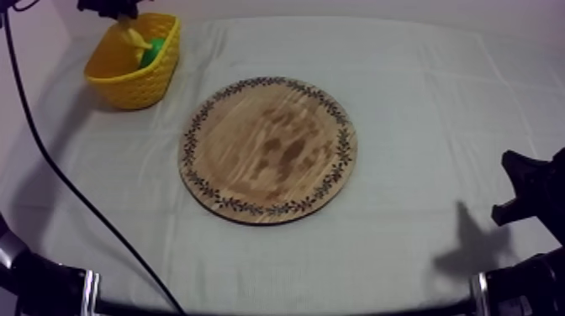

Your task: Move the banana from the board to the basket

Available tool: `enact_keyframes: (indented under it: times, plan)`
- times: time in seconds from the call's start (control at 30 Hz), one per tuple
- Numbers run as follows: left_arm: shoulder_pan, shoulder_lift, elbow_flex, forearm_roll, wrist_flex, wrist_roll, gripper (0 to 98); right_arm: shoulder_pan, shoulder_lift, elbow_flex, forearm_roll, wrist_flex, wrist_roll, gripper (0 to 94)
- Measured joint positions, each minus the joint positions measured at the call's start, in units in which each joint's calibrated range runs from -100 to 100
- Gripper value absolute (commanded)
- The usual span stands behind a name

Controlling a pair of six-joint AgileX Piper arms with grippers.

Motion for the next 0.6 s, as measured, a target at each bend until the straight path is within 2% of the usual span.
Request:
enact_keyframes:
  times: [0.2, 0.3, 0.33, 0.5, 0.6]
  plan:
    - [0.27, 0.51, 0.00, -0.31, 1.23, -0.27, 6.8, 0.00, 0.00, 0.00, 0.00, 0.00, 0.00, 0.3]
    - [0.29, 0.44, 0.09, -0.37, 1.60, -0.23, 9.8, 0.00, 0.00, 0.00, 0.00, 0.00, 0.00, 0.3]
    - [0.29, 0.35, 0.26, -0.37, 1.60, -0.17, 14.2, 0.00, 0.00, 0.00, 0.00, 0.00, 0.00, 0.3]
    - [0.03, -0.58, 1.08, -0.37, 2.61, 1.20, 51.1, 0.00, 0.00, 0.00, 0.00, 0.08, 0.00, 0.3]
    - [-0.32, -1.31, 1.56, -0.25, 3.17, 2.15, 63.2, 0.00, 0.00, 0.00, 0.00, 0.08, 0.00, 0.3]
